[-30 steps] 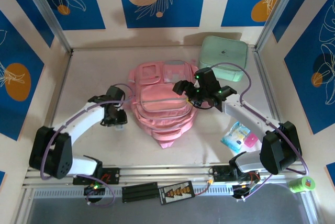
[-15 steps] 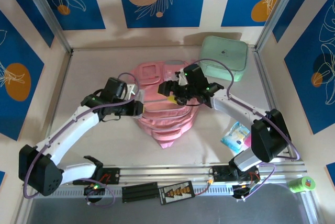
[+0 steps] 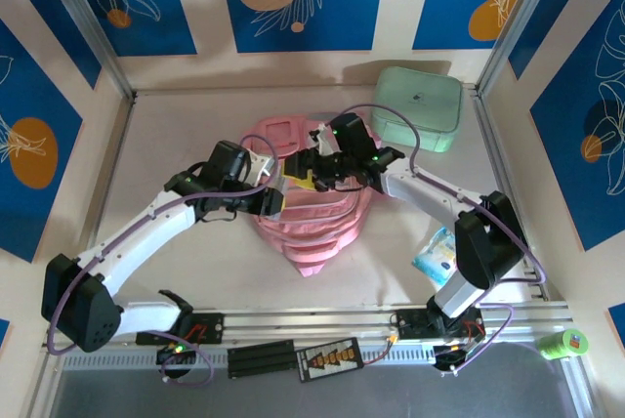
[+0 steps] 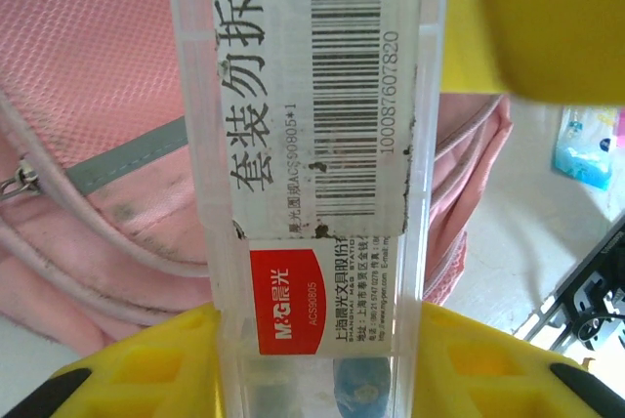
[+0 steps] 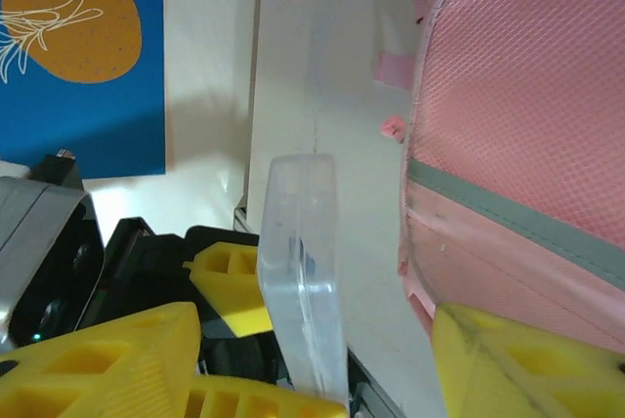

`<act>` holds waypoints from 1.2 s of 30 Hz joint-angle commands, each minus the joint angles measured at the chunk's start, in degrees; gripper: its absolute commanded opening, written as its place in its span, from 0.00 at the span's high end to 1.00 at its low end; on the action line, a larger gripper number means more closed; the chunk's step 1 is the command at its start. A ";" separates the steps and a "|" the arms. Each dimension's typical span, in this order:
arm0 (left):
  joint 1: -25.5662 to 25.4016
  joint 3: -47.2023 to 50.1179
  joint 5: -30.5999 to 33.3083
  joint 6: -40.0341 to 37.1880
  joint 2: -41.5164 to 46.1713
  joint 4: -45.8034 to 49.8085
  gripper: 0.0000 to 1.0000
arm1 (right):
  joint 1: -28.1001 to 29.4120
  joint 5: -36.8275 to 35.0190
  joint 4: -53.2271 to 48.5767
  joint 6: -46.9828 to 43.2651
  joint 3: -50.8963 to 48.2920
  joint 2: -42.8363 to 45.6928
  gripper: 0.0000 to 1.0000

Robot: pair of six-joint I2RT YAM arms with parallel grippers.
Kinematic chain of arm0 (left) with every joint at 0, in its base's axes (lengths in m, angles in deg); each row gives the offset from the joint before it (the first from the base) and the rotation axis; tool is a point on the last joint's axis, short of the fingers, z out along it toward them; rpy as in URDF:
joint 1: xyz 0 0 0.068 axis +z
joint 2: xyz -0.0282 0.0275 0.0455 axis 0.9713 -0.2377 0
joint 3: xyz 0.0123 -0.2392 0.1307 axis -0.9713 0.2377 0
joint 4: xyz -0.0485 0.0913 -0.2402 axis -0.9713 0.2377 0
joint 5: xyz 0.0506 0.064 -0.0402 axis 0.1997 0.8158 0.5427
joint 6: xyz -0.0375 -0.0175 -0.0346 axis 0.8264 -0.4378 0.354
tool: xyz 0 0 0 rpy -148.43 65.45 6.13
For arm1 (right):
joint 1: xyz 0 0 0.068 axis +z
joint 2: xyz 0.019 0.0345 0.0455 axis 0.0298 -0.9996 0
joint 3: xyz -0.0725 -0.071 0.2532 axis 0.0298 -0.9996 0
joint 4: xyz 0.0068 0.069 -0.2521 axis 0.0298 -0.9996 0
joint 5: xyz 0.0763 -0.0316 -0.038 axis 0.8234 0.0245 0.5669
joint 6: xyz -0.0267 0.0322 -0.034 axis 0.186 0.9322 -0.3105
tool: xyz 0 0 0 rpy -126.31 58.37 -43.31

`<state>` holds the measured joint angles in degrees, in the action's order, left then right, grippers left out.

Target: Pack books, pencil case, and school supplies into a backpack

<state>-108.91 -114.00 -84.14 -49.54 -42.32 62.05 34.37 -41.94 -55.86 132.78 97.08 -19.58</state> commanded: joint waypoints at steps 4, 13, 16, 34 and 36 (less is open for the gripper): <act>-0.63 -1.61 -2.15 -1.65 -0.28 -1.69 0.64 | 1.31 4.24 1.98 0.26 3.00 -3.36 0.61; -0.58 -4.22 5.41 -4.86 1.79 1.02 0.25 | -1.00 -3.80 6.41 3.18 -3.54 3.36 0.85; -0.67 -4.25 8.18 -6.42 2.44 0.42 0.00 | -3.35 -8.23 4.54 2.01 -6.13 8.52 0.85; -10.45 -14.35 17.14 -41.97 -14.11 3.40 0.13 | -21.03 -20.37 -13.63 -1.05 -18.79 31.03 0.85; -10.46 -16.34 16.58 -43.86 -16.38 5.77 0.15 | -21.79 -20.11 -13.97 -0.64 -19.21 31.76 0.85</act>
<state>-119.01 -126.78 -68.97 -85.56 -56.72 64.20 13.41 -61.55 -67.69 132.32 78.48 10.39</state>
